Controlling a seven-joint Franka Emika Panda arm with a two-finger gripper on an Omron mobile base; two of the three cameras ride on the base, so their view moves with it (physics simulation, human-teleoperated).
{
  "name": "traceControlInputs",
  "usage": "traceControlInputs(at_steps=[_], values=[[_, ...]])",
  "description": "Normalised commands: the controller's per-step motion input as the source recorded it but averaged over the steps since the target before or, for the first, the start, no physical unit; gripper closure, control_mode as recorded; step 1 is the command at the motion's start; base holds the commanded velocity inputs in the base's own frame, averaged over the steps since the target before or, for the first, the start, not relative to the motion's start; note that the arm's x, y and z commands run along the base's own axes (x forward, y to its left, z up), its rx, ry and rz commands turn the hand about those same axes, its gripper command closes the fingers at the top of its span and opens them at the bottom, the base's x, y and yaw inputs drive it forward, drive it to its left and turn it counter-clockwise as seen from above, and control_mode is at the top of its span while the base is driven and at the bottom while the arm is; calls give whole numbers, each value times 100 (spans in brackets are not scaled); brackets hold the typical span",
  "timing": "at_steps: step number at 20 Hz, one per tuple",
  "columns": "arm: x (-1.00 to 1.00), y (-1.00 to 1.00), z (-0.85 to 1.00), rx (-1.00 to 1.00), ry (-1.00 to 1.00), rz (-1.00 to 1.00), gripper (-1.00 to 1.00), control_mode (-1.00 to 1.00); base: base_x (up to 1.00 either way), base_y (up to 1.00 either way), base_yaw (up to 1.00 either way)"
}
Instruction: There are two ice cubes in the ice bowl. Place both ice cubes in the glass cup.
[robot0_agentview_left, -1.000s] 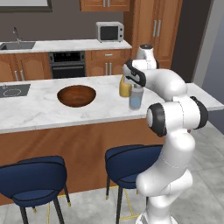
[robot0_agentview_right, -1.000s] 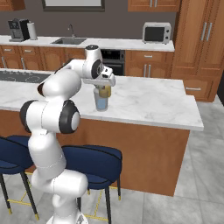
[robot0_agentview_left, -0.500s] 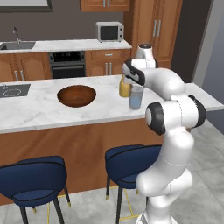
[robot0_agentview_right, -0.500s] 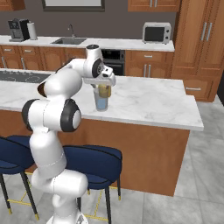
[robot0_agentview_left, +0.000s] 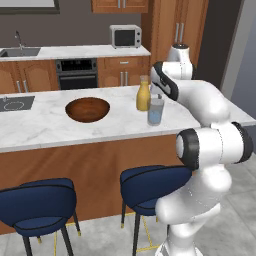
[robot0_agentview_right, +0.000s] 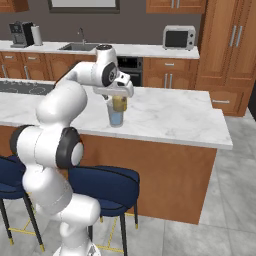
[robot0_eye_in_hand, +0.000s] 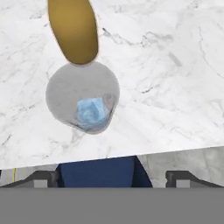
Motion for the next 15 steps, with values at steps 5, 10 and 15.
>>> traceControlInputs(at_steps=[5,10,15], values=[[-100,-54,-41,-4,-4,3,-100,-100,0,0,0],[-100,-29,-77,-9,0,3,-100,-100,0,0,0],[-100,-38,-28,-4,-17,7,-100,-100,0,0,0]])
